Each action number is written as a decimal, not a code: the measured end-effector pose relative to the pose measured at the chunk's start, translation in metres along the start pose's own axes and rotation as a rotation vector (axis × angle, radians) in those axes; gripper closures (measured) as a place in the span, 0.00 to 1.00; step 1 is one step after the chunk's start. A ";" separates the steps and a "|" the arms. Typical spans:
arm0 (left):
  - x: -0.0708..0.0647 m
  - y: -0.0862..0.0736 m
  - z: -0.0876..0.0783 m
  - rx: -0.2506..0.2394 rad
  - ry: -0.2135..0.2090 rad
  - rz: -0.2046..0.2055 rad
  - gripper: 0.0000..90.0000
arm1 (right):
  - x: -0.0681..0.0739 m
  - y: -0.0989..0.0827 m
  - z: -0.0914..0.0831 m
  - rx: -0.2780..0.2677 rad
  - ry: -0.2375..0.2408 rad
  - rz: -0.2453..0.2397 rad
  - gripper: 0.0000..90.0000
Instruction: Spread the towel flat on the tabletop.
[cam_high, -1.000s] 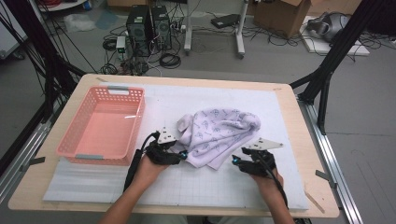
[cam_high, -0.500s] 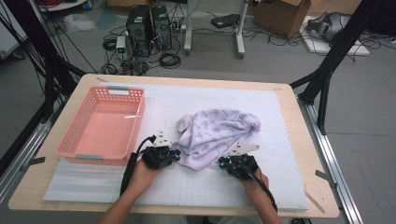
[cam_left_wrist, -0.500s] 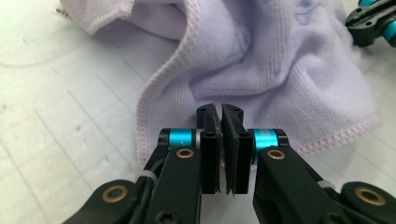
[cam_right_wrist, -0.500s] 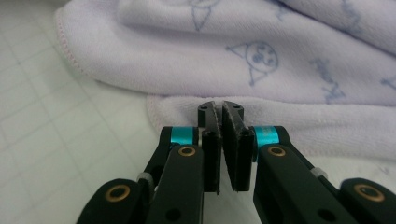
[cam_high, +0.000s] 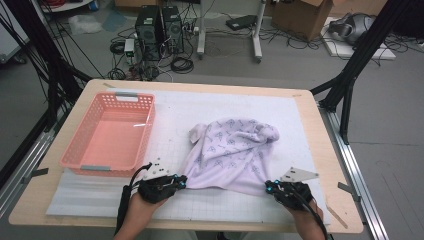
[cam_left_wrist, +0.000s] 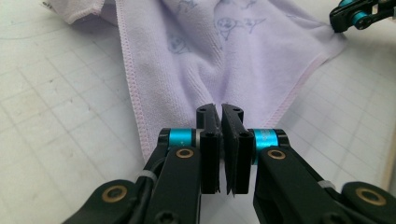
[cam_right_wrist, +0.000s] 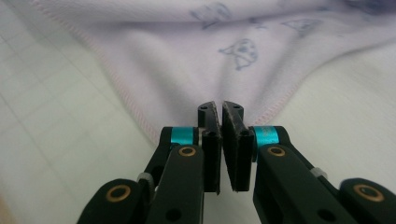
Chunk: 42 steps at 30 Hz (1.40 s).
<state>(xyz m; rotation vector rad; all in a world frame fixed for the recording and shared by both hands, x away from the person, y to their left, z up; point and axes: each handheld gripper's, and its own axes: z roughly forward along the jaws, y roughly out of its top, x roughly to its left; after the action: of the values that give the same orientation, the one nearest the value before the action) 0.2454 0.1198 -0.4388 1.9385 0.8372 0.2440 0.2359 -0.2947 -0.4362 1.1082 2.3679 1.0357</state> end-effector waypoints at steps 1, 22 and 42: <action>-0.002 -0.003 -0.003 -0.003 0.001 -0.006 0.95 | -0.002 -0.004 -0.007 0.001 -0.013 0.011 0.96; 0.011 0.004 0.016 -0.017 0.060 -0.094 0.49 | -0.029 -0.019 -0.023 -0.058 -0.113 0.156 0.57; -0.010 -0.017 -0.013 0.040 0.033 -0.039 0.97 | -0.018 -0.032 -0.034 0.021 -0.025 0.098 0.96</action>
<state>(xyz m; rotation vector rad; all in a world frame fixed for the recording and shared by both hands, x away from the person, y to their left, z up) 0.2232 0.1274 -0.4451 1.9578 0.9070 0.2379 0.2115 -0.3386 -0.4365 1.2489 2.3306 1.0253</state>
